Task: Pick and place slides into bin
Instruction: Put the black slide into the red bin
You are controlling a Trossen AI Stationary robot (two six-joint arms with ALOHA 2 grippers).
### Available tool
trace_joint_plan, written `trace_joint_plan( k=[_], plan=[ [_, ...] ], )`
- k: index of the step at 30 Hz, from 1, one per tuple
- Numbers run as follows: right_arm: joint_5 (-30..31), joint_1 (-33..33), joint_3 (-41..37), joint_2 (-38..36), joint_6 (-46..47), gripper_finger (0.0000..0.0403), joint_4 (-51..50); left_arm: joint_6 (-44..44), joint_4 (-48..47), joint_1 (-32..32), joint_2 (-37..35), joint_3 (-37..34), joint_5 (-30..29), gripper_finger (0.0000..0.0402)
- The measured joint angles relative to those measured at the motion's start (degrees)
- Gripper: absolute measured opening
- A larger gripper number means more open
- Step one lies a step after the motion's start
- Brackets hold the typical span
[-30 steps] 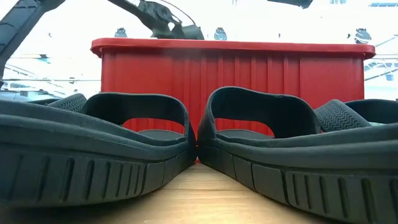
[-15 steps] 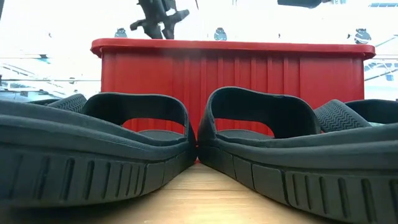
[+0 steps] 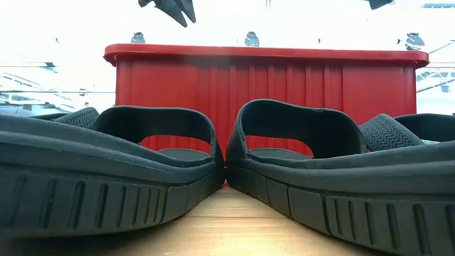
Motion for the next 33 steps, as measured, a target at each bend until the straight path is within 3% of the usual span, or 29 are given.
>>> trace_joint_plan(
  k=[14,22,33],
  plan=[
    [-24.24,7.71,0.00,4.97,24.26,0.0194,-3.01,-2.78,-4.34,-8.08,-0.22,-0.01,0.02,0.0136],
    [-27.13,12.05,0.00,13.28,34.12,0.0194,-6.07,-3.37,-7.02,-11.66,-0.22,-0.01,0.06,0.0136],
    [-28.81,14.25,0.00,21.72,34.24,0.0194,-6.99,-6.13,-8.74,-15.77,-0.22,-0.01,0.11,0.0136]
  ],
)
